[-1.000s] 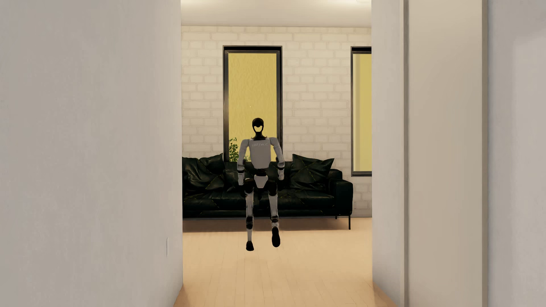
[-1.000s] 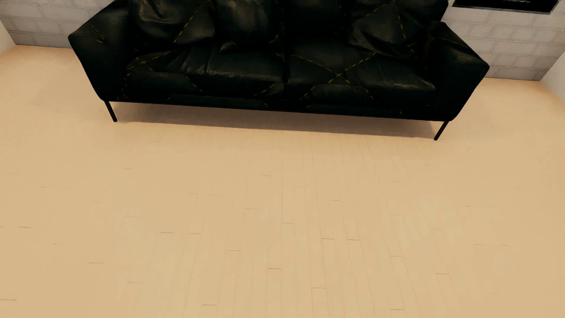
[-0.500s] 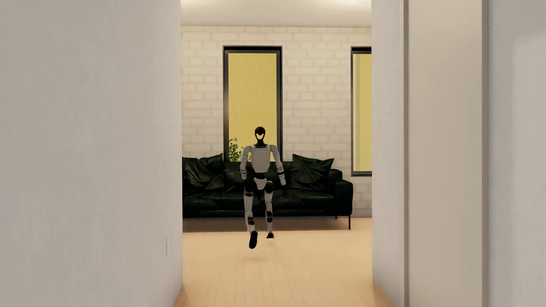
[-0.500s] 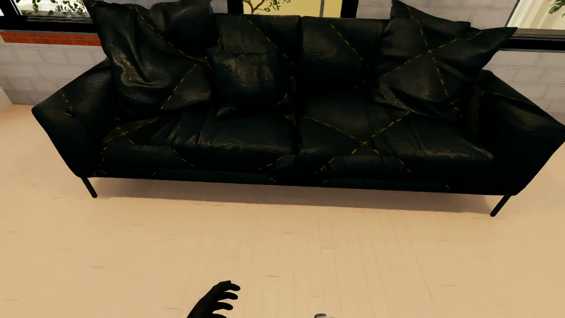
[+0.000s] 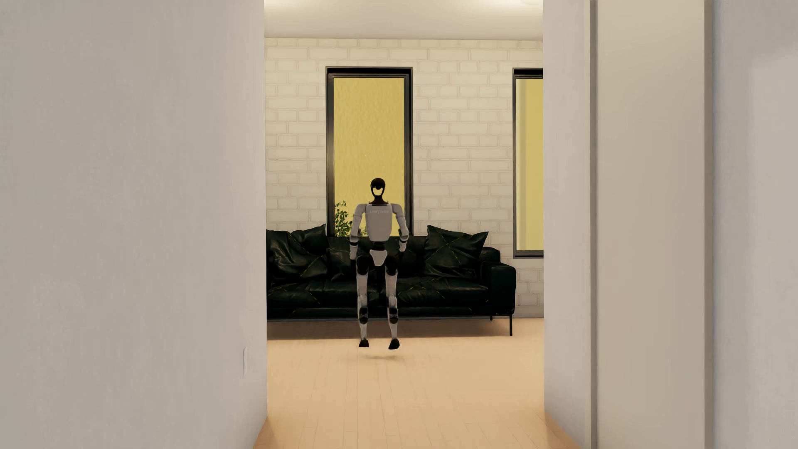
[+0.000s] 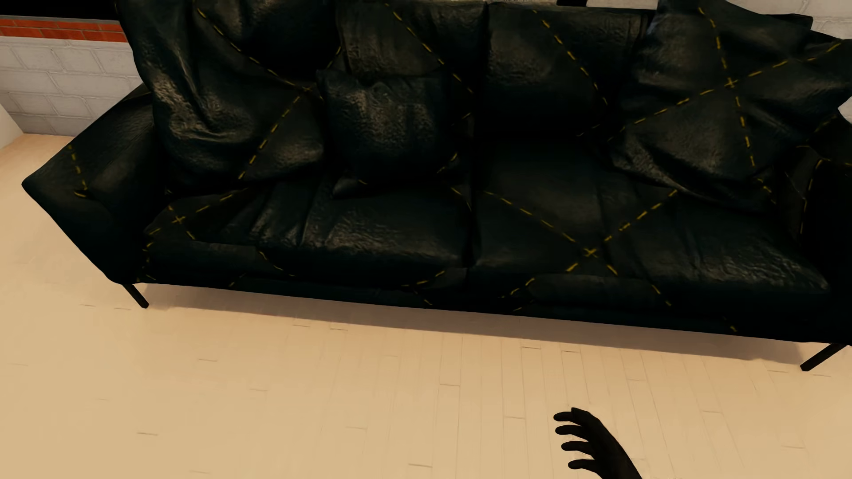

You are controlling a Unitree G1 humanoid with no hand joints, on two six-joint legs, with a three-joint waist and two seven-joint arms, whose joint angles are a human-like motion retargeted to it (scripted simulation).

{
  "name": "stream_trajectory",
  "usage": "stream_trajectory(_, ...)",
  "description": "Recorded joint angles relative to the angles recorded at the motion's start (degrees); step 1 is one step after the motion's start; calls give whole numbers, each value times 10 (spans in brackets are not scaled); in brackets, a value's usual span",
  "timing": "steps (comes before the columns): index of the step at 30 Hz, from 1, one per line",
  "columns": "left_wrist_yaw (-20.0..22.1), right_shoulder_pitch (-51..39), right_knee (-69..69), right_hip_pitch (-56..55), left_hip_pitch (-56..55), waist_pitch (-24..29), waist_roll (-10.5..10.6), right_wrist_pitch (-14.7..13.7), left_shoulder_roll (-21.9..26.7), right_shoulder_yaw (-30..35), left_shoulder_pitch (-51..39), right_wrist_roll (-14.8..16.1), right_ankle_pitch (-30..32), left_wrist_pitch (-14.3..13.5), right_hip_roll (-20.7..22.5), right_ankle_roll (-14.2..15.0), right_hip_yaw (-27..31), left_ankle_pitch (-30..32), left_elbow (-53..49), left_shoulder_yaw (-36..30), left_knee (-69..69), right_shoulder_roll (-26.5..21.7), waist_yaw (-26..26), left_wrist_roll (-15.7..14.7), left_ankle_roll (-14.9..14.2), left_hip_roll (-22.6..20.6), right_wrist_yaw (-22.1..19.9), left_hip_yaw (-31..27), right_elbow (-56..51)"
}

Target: Head to the sofa

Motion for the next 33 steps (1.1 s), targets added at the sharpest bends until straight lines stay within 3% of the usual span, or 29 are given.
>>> stream_trajectory(3,0,15,-29,52,33,-6,-3,0,7,40,-15,0,-25,0,3,0,0,-38,9,-47,0,3,-25,0,0,4,0,0,61)
stream_trajectory(7,0,53,-48,99,97,-1,-13,0,1,95,-43,0,-46,0,-1,0,0,-122,-20,-38,1,7,9,0,0,-5,0,0,179)
stream_trajectory(8,0,56,-33,109,108,0,-14,0,1,112,-46,0,-49,0,-2,0,0,-131,-34,-37,4,4,10,0,0,-6,0,0,204)
stream_trajectory(9,0,61,-141,118,116,-1,-14,0,-1,114,-48,0,-47,0,-4,0,0,-127,-48,-36,15,3,10,0,0,-7,0,0,223)
stream_trajectory(11,0,68,-150,134,127,-6,-16,0,-3,107,-48,0,-56,0,-7,0,0,-100,-67,-39,-55,5,6,0,0,-11,0,0,248)
stream_trajectory(26,0,29,-166,154,137,-6,-15,0,-1,112,-40,0,-88,0,-3,0,0,-95,10,-41,-75,14,3,0,0,-3,0,0,171)
stream_trajectory(33,0,35,-169,161,142,-6,-16,0,-5,106,-35,0,-89,0,-3,0,0,-101,11,-39,-75,22,3,0,0,-4,0,0,195)
